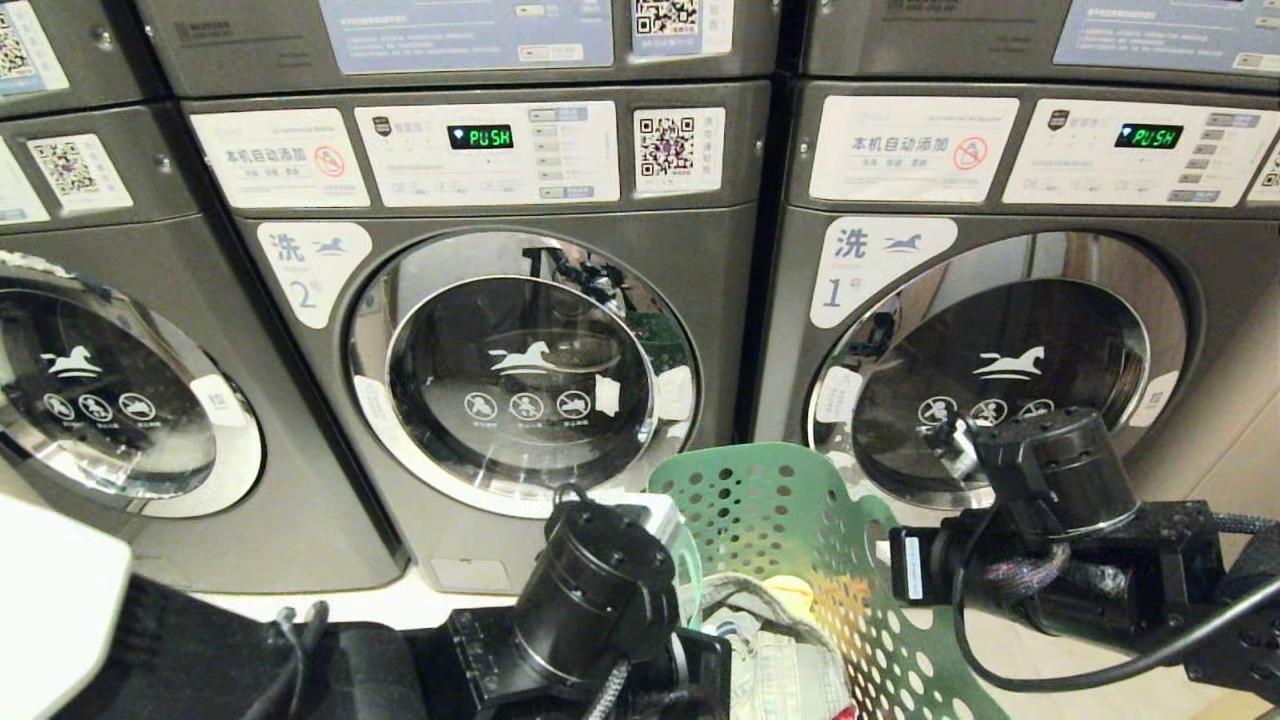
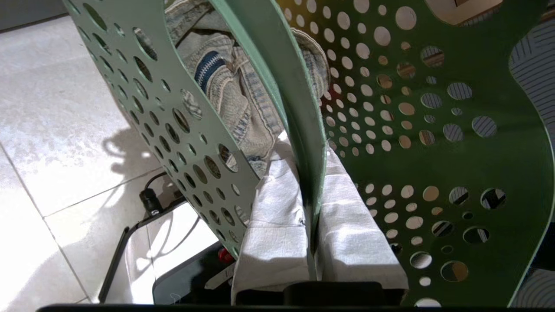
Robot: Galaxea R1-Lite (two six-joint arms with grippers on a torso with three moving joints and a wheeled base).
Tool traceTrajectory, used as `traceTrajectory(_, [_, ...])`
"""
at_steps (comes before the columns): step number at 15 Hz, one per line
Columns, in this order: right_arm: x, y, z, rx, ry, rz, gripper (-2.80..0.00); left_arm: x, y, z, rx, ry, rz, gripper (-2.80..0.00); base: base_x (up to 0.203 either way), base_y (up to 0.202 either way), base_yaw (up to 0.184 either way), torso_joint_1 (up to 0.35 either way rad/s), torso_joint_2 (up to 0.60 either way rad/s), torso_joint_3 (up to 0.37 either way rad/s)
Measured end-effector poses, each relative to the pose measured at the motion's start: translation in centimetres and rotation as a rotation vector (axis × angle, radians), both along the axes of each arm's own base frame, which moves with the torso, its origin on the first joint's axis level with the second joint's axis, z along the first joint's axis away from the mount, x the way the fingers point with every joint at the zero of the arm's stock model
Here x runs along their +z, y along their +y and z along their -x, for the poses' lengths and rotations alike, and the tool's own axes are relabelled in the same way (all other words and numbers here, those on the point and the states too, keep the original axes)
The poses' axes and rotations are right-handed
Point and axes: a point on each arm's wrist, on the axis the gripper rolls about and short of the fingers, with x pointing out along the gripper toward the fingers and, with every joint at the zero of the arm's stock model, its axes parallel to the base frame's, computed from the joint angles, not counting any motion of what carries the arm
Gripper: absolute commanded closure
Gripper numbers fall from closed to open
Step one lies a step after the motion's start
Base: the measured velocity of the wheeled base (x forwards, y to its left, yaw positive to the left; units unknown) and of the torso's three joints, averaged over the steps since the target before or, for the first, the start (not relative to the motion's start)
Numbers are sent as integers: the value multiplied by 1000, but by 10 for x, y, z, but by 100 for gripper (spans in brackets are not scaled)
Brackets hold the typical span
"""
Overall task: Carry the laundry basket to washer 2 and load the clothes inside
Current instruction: Pick up the clothes basket and put it beside the washing machine
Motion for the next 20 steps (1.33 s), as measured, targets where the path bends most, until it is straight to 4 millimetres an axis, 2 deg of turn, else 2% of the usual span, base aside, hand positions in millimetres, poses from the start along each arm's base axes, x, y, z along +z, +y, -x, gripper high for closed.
traceTrajectory(8, [5, -23, -11, -109, -24, 8, 0, 1, -34, -14, -37, -39, 16, 0, 0, 0, 0, 4, 2, -195])
traceTrajectory(16, [6, -38, -19, -148, -35, 37, 0, -7, -63, -31, -54, -56, 23, 0, 0, 0, 0, 5, 2, -199])
traceTrajectory(20, [3, -50, -30, -182, -29, 66, 0, -14, -80, -39, -69, -54, 35, 0, 0, 0, 0, 4, 1, -198])
